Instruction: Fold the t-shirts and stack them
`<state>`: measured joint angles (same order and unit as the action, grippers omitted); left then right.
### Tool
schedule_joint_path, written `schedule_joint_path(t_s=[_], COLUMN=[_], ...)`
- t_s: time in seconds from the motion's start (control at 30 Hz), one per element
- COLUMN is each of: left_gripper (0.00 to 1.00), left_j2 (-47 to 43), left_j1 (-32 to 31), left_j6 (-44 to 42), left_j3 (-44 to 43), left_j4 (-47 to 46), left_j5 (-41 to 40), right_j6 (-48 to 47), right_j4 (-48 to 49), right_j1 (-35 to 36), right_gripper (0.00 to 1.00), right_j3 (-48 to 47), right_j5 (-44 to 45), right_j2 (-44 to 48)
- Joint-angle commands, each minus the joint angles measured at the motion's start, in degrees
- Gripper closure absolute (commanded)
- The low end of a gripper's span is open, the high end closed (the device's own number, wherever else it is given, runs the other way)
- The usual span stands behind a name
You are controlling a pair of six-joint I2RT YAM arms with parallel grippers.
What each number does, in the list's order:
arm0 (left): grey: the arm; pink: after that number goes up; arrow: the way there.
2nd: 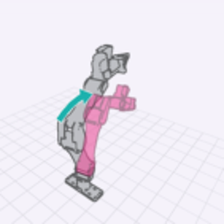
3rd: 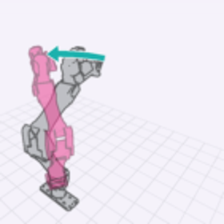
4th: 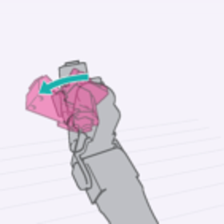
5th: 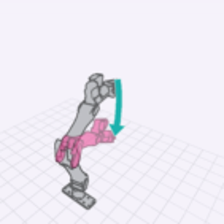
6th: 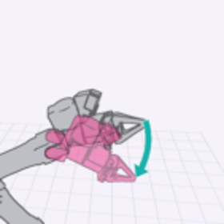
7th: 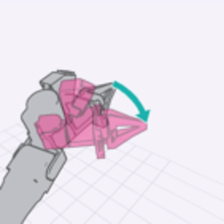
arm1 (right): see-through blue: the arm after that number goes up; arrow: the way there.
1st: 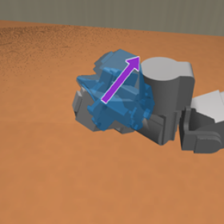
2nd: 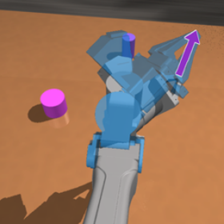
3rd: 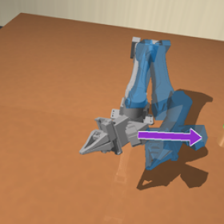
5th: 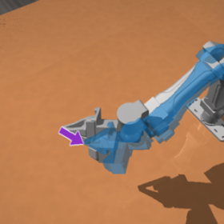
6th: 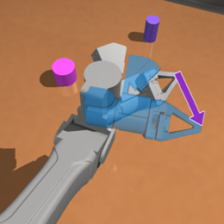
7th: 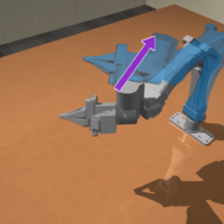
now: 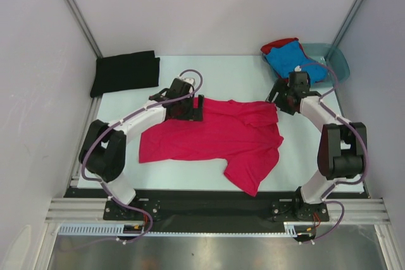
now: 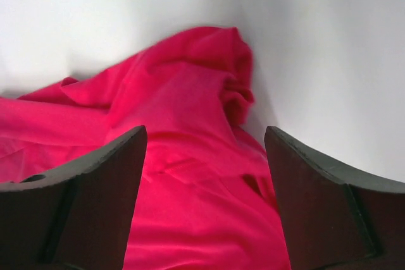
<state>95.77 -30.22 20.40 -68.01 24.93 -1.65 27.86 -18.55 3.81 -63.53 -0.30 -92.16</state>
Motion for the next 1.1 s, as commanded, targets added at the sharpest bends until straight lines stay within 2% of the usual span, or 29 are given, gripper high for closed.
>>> schedule_joint_path(t_s=[0.0,0.2,0.47,0.53,0.67,0.77,0.83,0.97,1.07], left_gripper=[0.00,0.00,0.00,0.00,0.00,0.00,0.00,0.00,0.00], left_j2=[1.53,3.55,5.83,6.01,6.45,6.71,6.71,6.54,6.45], left_j1=[-0.46,-0.37,-0.37,-0.37,-0.37,-0.37,-0.46,-0.46,-0.37], left_j6=[-0.63,-1.33,-2.03,-2.04,-2.30,-2.30,-2.30,-2.39,-2.39], left_j3=[-3.27,-5.12,-6.17,-6.17,-6.52,-6.52,-6.44,-6.00,-5.99], left_j4=[-0.67,0.65,1.88,1.79,1.79,1.70,1.70,1.79,1.61], left_j5=[3.14,2.53,1.91,2.09,2.53,2.70,2.79,2.79,2.79], right_j6=[-1.67,-1.05,0.18,0.09,-0.87,-2.37,-3.77,-5.44,-5.62], right_j4=[5.35,6.42,6.15,6.07,2.47,0.45,-1.05,-4.04,-4.21], right_j1=[-2.66,-4.87,-4.96,-4.96,-4.78,-4.08,-3.99,-1.71,-1.88], right_gripper=[0.20,0.22,0.37,0.44,0.48,0.46,0.35,0.30,0.30], right_j3=[-3.88,-7.56,-12.14,-12.93,-14.96,-14.70,-13.91,-12.68,-11.80], right_j5=[-11.12,-14.99,-20.62,-20.80,-20.62,-18.70,-13.61,-2.72,-2.87], right_j2=[-3.54,-10.22,-16.56,-17.17,-18.49,-17.45,-16.04,-13.49,-12.96])
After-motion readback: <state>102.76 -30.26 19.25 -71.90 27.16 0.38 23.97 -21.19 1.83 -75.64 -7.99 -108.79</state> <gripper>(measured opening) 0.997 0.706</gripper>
